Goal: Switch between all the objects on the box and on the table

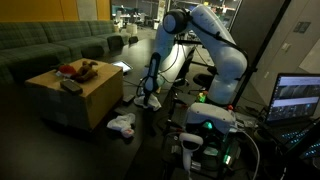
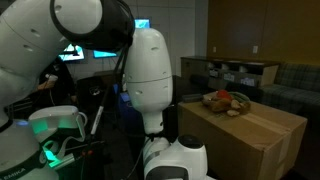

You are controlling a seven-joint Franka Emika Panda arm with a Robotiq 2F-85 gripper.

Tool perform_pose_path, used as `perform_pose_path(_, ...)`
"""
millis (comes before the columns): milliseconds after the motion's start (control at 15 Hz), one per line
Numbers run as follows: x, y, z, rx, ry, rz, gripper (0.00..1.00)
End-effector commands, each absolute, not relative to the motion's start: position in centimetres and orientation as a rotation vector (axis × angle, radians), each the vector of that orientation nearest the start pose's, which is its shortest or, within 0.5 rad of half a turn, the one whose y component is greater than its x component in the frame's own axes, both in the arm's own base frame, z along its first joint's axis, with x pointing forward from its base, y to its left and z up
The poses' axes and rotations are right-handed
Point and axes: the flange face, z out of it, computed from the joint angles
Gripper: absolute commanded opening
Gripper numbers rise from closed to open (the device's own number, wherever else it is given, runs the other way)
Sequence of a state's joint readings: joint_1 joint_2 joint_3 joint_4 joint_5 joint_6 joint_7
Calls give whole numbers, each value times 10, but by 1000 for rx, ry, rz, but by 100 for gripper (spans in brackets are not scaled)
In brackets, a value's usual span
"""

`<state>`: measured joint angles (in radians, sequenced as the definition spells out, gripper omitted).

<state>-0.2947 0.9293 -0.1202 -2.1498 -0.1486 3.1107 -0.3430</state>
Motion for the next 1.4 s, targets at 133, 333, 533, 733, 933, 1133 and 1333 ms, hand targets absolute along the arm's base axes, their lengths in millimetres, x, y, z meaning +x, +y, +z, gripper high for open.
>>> perform_pose_path(133, 467, -198, -19, -3218, -234, 89, 29)
perform_pose_path(333, 469, -196, -7, -3173, -269, 140, 7)
perform_pose_path(533, 468, -191, 17, -3106, -335, 181, 10)
perform_pose_path(733, 472, -193, 50, -3101, -349, 183, 10)
perform_pose_path(933, 481, -199, 93, -3160, -327, 119, 10)
perform_pose_path(1133, 505, -204, 145, -3221, -310, -6, 10)
perform_pose_path(1333, 543, -205, 194, -3279, -324, -152, 10)
